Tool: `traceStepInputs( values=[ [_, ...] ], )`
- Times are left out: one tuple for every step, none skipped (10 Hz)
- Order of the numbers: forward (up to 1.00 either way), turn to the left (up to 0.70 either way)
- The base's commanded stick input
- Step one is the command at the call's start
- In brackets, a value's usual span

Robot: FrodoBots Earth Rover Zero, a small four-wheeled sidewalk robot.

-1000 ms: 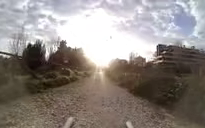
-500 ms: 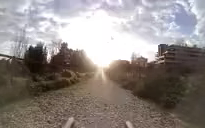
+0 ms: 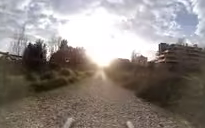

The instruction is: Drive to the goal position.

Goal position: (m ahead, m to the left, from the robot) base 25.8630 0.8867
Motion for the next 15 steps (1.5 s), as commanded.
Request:
traceStepInputs(
  values=[
    [0.5, 0.0],
    [0.5, 0.0],
    [0.5, 0.0],
    [0.5, 0.0],
    [0.5, 0.0],
    [0.5, 0.0],
    [0.5, 0.0],
    [0.5, 0.0],
    [0.5, 0.0],
    [0.5, 0.0],
    [0.5, 0.0],
    [0.5, 0.0],
    [0.5, 0.0],
    [0.5, 0.0],
    [0.5, 0.0]
  ],
)
